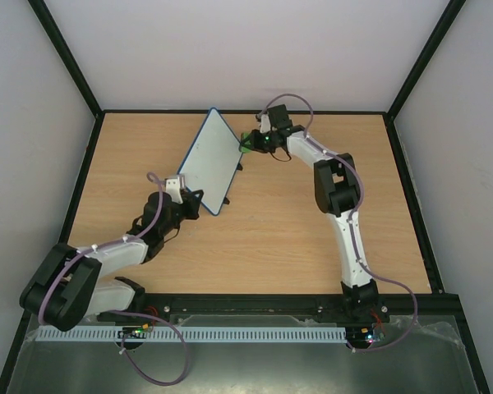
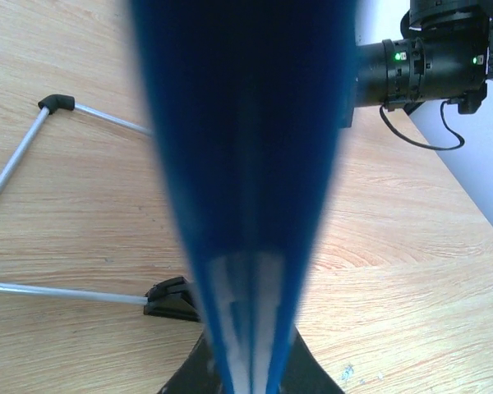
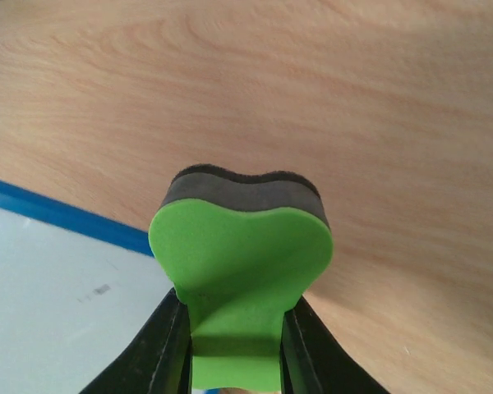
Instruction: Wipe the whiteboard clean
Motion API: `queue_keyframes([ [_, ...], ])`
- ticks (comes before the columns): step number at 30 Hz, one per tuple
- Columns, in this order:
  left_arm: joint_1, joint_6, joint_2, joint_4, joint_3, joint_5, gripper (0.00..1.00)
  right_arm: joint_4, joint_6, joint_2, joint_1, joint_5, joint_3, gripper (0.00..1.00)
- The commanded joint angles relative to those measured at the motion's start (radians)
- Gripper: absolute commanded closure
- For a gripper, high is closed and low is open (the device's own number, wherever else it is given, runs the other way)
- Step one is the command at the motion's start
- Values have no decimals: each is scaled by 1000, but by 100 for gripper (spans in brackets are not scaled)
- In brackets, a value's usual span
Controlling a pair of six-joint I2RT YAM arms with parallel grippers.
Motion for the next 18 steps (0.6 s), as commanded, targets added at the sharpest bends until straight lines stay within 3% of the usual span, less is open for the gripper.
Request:
queue_keyframes([
  [1, -44, 9, -11, -139, -39, 183, 97, 31, -45, -102, -20, 12, -116, 98],
  [11, -44, 27, -114, -223, -10, 152, 97, 12, -314, -474, -43, 55, -574, 98],
  [18, -53, 15, -148, -238, -47, 127, 97, -158, -568, -729, -44, 156, -727, 98],
])
